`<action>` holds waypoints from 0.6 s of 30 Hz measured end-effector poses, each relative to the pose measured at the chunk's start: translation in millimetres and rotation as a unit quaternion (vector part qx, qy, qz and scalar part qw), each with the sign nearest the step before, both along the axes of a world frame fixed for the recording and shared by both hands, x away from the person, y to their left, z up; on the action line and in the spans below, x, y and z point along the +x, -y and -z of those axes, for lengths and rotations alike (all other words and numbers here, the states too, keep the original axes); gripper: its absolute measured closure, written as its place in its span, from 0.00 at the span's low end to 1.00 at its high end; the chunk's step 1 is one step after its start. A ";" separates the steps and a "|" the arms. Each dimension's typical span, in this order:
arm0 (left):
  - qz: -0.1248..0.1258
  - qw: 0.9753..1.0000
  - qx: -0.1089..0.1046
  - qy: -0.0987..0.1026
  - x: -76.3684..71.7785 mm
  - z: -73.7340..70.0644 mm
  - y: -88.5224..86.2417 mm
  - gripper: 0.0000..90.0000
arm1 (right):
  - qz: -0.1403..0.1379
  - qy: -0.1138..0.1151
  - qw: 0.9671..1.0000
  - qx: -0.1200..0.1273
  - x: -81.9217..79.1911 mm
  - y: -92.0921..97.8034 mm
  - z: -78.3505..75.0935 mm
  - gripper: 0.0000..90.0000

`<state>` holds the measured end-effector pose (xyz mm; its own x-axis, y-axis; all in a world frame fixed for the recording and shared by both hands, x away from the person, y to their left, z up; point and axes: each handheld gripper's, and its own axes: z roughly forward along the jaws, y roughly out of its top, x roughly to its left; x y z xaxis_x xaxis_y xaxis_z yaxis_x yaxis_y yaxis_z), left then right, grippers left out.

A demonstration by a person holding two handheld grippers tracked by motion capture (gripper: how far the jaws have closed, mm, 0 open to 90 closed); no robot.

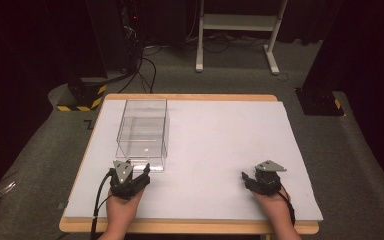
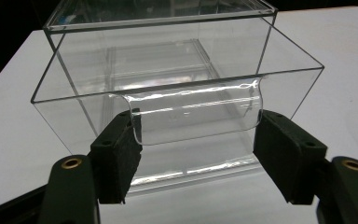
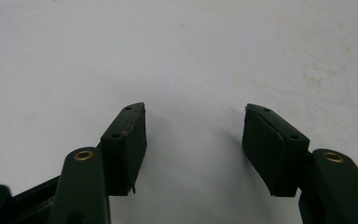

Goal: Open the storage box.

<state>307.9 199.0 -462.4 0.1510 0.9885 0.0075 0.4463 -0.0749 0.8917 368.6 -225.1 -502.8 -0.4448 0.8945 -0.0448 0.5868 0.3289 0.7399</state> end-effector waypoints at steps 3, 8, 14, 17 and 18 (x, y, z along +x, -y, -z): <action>0.002 1.000 0.001 -0.001 -4.7 0.1 -0.5 0.37 | -0.001 0.001 1.000 -0.002 -0.1 -0.1 0.0 0.44; 0.000 1.000 0.001 -0.001 -12.8 1.7 1.3 0.37 | -0.001 0.002 1.000 -0.003 -0.2 -0.2 0.0 0.44; -0.001 1.000 0.003 -0.005 -16.7 0.9 2.3 0.37 | -0.001 0.002 1.000 -0.003 -0.3 -0.3 0.0 0.44; 0.000 1.000 0.003 -0.008 -20.0 0.5 2.2 0.37 | -0.001 0.002 1.000 -0.003 -0.2 -0.2 0.0 0.44; 0.000 1.000 0.003 -0.007 -21.4 0.4 2.5 0.37 | -0.001 0.002 1.000 -0.003 -0.2 -0.2 0.0 0.44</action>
<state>286.5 196.6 -462.9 0.1511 0.9885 0.0108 0.4591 -0.0799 0.8848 368.4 -224.9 -502.9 -0.4457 0.8937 -0.0518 0.5837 0.3340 0.7401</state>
